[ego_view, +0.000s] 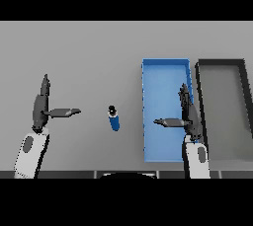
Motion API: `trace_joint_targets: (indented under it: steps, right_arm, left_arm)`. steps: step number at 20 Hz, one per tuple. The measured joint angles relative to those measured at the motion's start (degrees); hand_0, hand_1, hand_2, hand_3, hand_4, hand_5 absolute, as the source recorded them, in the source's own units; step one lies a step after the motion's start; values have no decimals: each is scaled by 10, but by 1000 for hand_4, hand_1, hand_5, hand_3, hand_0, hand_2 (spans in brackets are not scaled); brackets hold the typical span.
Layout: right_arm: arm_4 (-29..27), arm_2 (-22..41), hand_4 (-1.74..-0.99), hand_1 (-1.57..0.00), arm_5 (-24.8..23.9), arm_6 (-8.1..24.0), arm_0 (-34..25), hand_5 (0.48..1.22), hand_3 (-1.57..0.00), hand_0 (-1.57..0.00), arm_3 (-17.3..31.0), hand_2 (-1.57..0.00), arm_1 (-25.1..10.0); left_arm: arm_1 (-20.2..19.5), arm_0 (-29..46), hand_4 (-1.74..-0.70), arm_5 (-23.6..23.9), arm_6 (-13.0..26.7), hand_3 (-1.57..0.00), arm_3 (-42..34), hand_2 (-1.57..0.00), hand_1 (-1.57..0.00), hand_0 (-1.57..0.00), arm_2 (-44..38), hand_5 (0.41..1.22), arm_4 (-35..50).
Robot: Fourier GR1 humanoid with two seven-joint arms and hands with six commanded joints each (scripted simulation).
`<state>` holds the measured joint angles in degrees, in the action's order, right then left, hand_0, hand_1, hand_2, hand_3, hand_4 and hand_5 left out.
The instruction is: Pick up the blue pipe and place it into the blue bin.
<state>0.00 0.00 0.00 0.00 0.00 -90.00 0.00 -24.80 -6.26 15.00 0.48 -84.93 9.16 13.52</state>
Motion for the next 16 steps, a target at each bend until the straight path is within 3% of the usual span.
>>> trace_joint_targets:
  steps: [6, 7, 9, 13, 16]
  right_arm:
    - [-2, 3, -1225, 1, 5, -9, 15, 617, 1, 1, -6, 1, -1]
    - [25, 24, -1224, 1, 22, -42, 28, 618, 1, 1, -26, 1, -26]
    - [58, 49, -1225, 1, 37, -59, 59, 620, 1, 1, -59, 1, -53]
    - [93, 64, -1196, 1, 30, -30, 59, 609, 1, 1, -74, 1, -66]
    - [100, 64, -1186, 1, 24, -28, 66, 598, 1, 1, -79, 1, -67]
  left_arm:
    - [1, 11, -1074, -1, -10, 1, -3, 1, 1, 1, 1, 591, 0]
    - [-45, 13, -1073, -78, -33, 1, -14, 1, 1, 1, 21, 590, 4]
    - [-94, 13, -1076, -161, -52, 1, -13, 1, 1, 1, 33, 587, 13]
    - [-119, 15, -1080, -200, -49, 1, -19, 1, 1, 1, 42, 600, 18]
    - [-124, 18, -1090, -221, -54, 1, -31, 1, 1, 1, 47, 596, 28]
